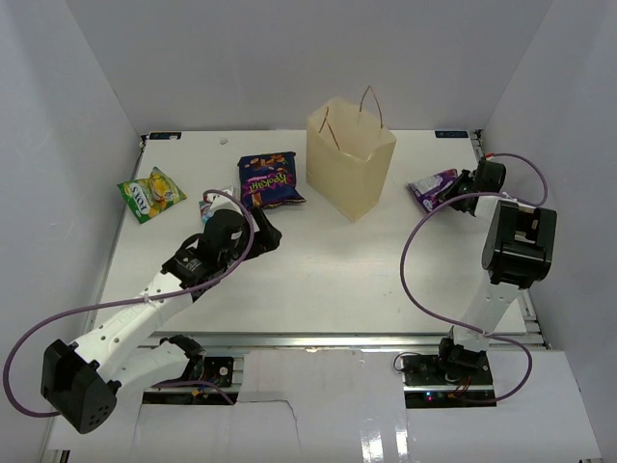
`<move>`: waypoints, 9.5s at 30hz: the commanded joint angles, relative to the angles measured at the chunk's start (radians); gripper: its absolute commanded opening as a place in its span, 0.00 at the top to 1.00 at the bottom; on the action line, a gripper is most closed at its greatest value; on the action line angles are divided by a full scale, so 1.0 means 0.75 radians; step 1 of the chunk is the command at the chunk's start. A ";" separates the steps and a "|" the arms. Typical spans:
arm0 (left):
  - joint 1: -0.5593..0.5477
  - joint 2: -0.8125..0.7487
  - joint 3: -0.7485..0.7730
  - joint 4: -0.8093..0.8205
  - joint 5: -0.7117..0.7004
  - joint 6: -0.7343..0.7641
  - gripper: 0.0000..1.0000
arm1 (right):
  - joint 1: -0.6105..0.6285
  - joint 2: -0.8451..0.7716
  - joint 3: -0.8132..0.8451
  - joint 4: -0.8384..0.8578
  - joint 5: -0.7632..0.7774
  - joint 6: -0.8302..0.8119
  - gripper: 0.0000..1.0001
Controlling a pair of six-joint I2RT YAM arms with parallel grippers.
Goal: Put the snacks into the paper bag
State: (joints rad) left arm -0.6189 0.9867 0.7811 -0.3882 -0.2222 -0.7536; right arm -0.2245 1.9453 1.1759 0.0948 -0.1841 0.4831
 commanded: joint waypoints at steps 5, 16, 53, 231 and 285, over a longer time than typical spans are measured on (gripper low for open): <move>0.003 0.018 0.063 0.008 0.004 -0.008 0.06 | -0.050 -0.153 -0.116 0.215 -0.271 -0.163 0.92; 0.003 0.002 0.051 0.041 0.000 0.043 0.05 | -0.050 -0.642 -0.055 0.281 -0.505 -0.485 0.92; 0.003 -0.046 0.004 0.090 0.047 -0.028 0.05 | 0.884 -0.540 0.324 0.256 0.237 -1.282 0.80; 0.036 1.317 1.863 0.303 0.791 1.001 1.00 | 0.228 -1.025 -0.429 -0.523 -0.900 -1.217 0.11; 0.271 -0.031 0.255 0.076 0.080 0.209 0.13 | 0.680 -0.293 0.837 -0.738 -0.037 -1.198 0.16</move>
State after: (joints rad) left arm -0.4118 1.0386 1.0134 -0.2832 -0.1173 -0.5308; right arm 0.2787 1.6669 1.7290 -0.3897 -0.3061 -0.4252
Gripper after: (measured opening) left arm 0.871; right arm 0.840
